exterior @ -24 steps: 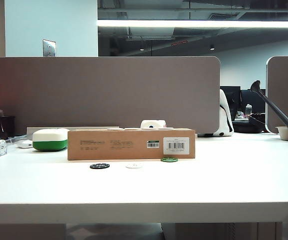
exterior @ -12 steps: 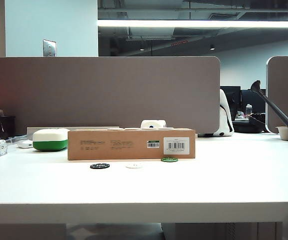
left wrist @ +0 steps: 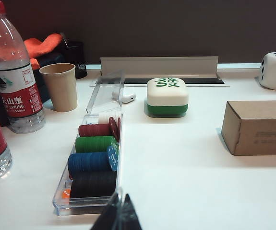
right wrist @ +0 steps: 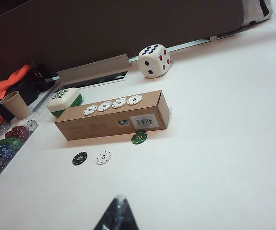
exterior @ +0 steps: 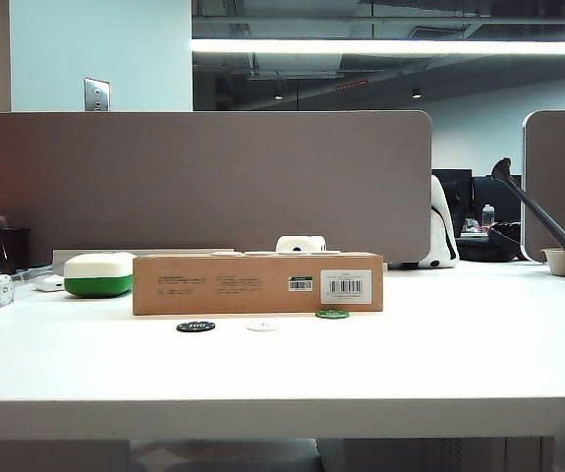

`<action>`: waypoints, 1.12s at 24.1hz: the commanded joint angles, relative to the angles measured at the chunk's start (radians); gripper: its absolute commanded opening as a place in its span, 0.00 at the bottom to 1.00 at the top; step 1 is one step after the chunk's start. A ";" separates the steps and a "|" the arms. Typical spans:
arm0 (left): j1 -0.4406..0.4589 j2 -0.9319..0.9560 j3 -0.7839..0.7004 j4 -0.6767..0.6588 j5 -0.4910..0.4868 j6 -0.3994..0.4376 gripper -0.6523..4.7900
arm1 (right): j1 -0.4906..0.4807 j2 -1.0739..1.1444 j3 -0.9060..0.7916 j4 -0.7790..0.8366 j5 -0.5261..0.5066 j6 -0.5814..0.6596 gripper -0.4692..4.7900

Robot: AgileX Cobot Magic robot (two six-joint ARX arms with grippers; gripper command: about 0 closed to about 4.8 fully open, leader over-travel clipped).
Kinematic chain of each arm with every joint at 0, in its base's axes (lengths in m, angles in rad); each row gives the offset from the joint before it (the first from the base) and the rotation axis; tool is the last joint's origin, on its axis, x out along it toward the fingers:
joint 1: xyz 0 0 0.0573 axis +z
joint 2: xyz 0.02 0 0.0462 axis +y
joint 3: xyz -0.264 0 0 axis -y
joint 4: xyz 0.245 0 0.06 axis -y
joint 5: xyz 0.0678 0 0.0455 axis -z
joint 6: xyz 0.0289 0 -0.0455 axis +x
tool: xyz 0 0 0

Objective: Push the chip, whose value equals the sum of all the chip values on the rectangular box, forward next to the box.

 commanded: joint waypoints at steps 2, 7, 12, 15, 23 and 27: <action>0.000 0.000 0.002 0.019 -0.001 -0.001 0.11 | -0.001 0.000 0.005 0.012 0.001 0.003 0.08; 0.000 0.000 0.002 0.019 -0.002 -0.001 0.11 | -0.027 0.000 0.003 0.013 -0.001 0.003 0.08; 0.000 0.000 0.002 0.019 -0.002 -0.001 0.11 | -0.222 0.000 -0.084 0.037 -0.002 0.003 0.08; 0.000 0.000 0.002 0.019 -0.001 -0.001 0.11 | -0.313 -0.001 -0.172 0.107 -0.010 0.013 0.08; 0.000 0.000 0.002 0.019 -0.002 0.000 0.11 | -0.454 0.000 -0.423 0.499 -0.141 0.084 0.08; 0.000 0.000 0.002 0.019 -0.001 0.000 0.11 | -0.466 -0.001 -0.508 0.665 -0.161 -0.130 0.08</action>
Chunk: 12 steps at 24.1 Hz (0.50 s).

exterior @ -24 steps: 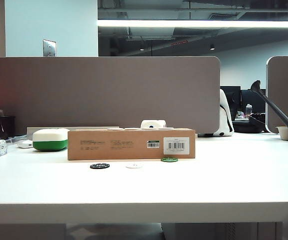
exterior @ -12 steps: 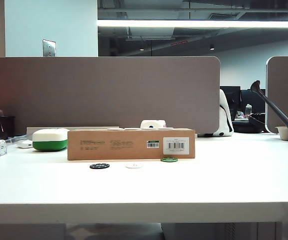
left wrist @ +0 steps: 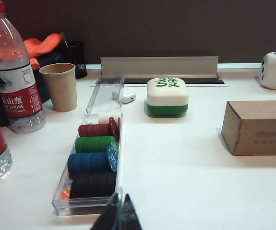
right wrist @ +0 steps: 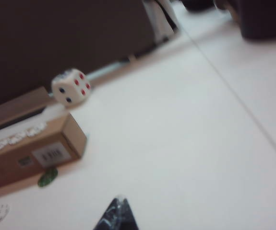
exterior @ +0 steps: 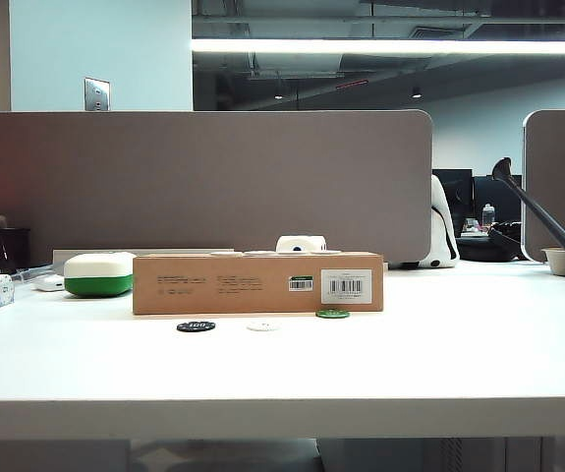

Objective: Push the chip, whose value equals the sum of all the chip values on the rectangular box, forward next to the box.

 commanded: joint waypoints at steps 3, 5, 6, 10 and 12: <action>0.000 0.000 0.002 0.018 -0.002 -0.001 0.11 | 0.000 -0.003 -0.005 0.081 0.003 -0.297 0.08; 0.000 0.000 0.002 0.018 -0.002 -0.001 0.11 | -0.001 -0.003 -0.005 0.080 0.007 -0.346 0.08; 0.000 0.000 0.002 0.018 -0.002 -0.001 0.11 | -0.001 -0.003 -0.005 0.080 0.007 -0.350 0.08; 0.000 0.000 0.002 0.018 -0.002 -0.001 0.11 | -0.001 -0.003 -0.005 0.080 0.009 -0.348 0.08; 0.000 0.000 0.002 0.018 -0.002 -0.001 0.11 | -0.001 -0.003 -0.005 0.080 0.010 -0.348 0.08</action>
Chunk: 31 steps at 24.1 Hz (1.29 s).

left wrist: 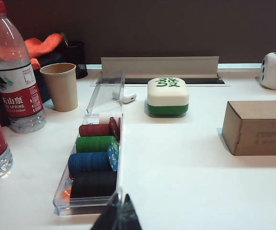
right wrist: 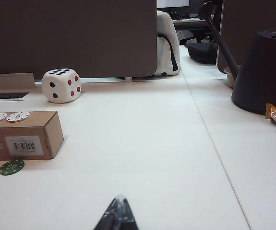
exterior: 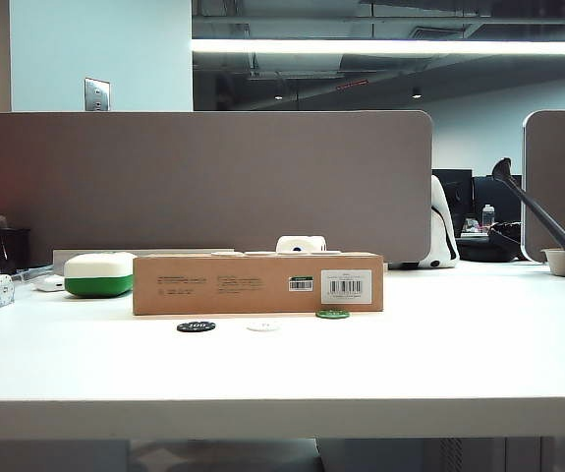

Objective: Push the chip, whose value equals the sum of all the chip values on the rectangular box, forward next to the box.

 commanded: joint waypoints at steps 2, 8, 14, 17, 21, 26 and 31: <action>0.000 0.000 0.003 0.019 -0.001 -0.001 0.11 | -0.001 0.001 -0.005 0.016 0.008 -0.005 0.08; 0.000 0.000 0.003 0.019 -0.001 -0.001 0.11 | -0.001 0.001 -0.005 0.016 0.024 -0.004 0.08; 0.000 0.000 0.003 0.019 -0.001 -0.001 0.11 | -0.001 0.001 -0.005 0.016 0.024 -0.004 0.08; 0.000 0.000 0.003 0.019 -0.001 -0.001 0.11 | -0.001 0.001 -0.005 0.016 0.024 -0.004 0.08; 0.000 0.000 0.003 0.019 -0.001 -0.001 0.11 | 0.000 0.001 -0.004 0.016 0.024 -0.004 0.08; 0.000 0.000 0.003 0.019 -0.001 -0.001 0.11 | 0.000 0.001 -0.005 0.016 0.024 -0.004 0.08; 0.000 0.000 0.003 0.019 -0.001 -0.001 0.11 | 0.000 0.001 -0.004 0.016 0.024 -0.004 0.08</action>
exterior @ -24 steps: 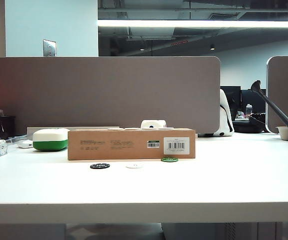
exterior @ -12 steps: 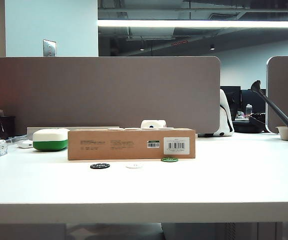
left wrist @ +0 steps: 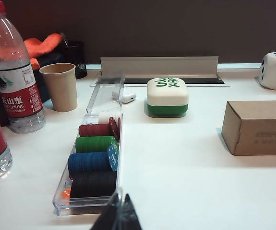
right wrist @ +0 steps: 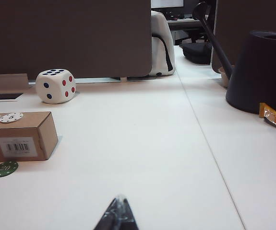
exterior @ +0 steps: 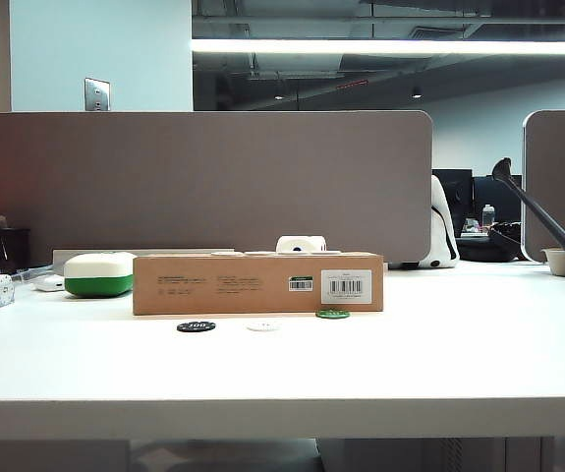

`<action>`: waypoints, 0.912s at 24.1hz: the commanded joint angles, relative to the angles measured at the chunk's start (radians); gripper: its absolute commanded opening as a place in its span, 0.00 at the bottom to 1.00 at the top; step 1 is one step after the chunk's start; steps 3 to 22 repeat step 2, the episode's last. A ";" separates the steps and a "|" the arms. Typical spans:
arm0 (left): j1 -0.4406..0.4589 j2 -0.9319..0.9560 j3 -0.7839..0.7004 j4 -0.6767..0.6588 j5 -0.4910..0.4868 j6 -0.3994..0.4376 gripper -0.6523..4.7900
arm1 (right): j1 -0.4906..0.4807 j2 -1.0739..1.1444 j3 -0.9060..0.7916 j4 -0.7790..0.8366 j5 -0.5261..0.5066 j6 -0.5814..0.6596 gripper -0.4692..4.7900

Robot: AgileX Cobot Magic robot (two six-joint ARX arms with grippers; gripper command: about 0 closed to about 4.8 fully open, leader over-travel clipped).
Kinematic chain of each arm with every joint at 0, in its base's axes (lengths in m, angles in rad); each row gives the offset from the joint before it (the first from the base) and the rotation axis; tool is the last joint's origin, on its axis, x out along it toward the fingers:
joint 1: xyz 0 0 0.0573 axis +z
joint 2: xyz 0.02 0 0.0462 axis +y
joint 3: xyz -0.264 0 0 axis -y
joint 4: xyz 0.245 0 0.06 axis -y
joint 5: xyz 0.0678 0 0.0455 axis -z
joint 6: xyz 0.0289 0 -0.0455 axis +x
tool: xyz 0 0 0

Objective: Push the chip, whose value equals the sum of all the chip values on the rectangular box, forward next to the box.

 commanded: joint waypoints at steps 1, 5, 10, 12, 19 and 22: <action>0.000 0.000 0.003 0.019 -0.001 -0.001 0.11 | 0.000 0.001 -0.004 0.015 0.003 -0.003 0.08; 0.000 0.000 0.003 0.019 -0.001 -0.001 0.11 | 0.000 0.001 -0.005 0.016 0.003 -0.003 0.08; 0.000 0.000 0.003 0.019 -0.001 -0.001 0.11 | 0.000 0.001 -0.005 0.016 0.003 -0.003 0.08; 0.000 0.000 0.003 0.019 -0.001 -0.001 0.11 | 0.000 0.001 -0.005 0.016 0.003 -0.003 0.08; 0.000 0.000 0.003 0.019 -0.001 -0.001 0.11 | 0.000 0.001 -0.005 0.016 0.003 -0.003 0.08; 0.000 0.000 0.003 0.019 -0.001 -0.001 0.11 | 0.000 0.001 -0.005 0.016 0.003 -0.003 0.08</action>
